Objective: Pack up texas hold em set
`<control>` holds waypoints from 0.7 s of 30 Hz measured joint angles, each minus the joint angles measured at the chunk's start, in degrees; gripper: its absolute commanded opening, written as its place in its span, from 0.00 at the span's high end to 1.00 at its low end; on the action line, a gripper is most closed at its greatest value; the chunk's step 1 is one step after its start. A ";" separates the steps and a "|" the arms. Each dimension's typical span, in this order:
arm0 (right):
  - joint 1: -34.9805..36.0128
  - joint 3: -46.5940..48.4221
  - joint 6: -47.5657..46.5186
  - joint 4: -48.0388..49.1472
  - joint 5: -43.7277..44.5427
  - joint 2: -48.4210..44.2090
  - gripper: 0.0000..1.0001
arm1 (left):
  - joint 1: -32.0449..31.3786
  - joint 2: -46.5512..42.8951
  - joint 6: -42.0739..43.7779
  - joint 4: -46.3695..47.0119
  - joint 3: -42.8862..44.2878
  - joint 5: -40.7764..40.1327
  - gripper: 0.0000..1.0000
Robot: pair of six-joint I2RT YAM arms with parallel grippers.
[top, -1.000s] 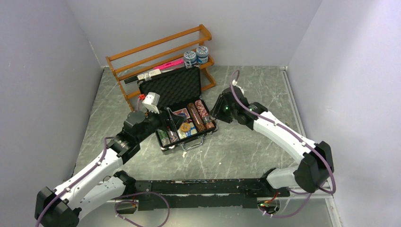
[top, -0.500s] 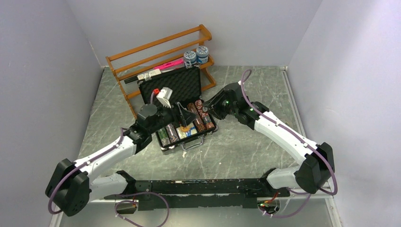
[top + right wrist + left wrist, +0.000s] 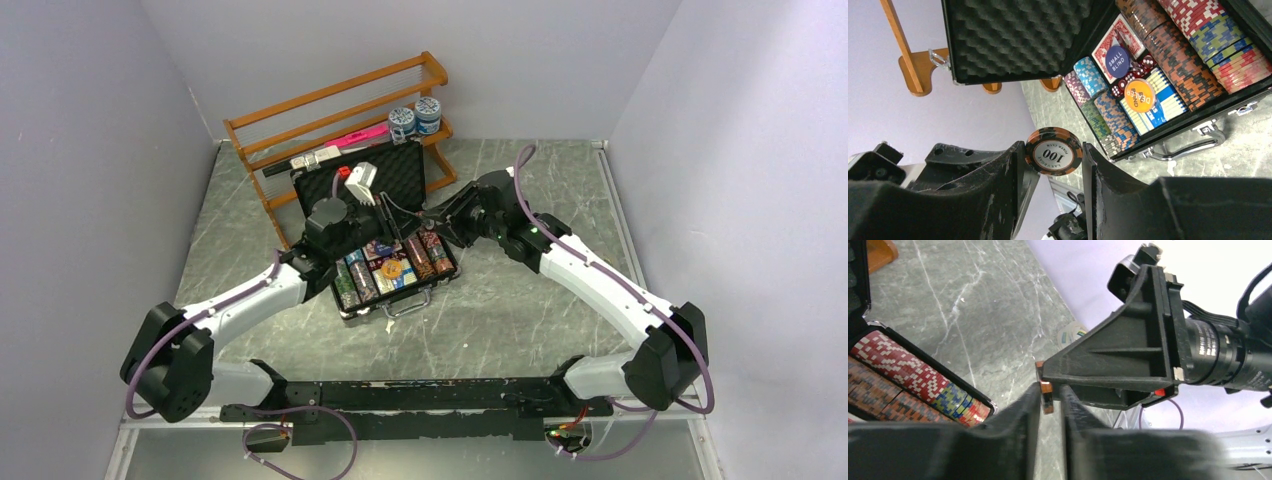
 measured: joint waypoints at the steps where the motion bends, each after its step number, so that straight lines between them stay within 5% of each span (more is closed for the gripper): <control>1: -0.15 0.00 0.09 0.15 0.02 0.00 0.67 | -0.04 0.33 0.39 -0.50 0.70 0.04 0.92; 7: -0.33 0.42 -0.63 -0.33 0.31 0.04 0.56 | 0.20 1.03 2.14 -2.38 1.88 0.74 0.95; 13: -0.92 1.05 -1.55 -0.94 0.24 0.11 0.19 | 0.07 1.03 7.87 -4.63 2.84 2.38 0.95; 21: -7.23 1.99 -7.17 -6.12 3.61 -0.90 0.15 | -0.02 0.76 25.57 -14.08 4.15 4.66 0.95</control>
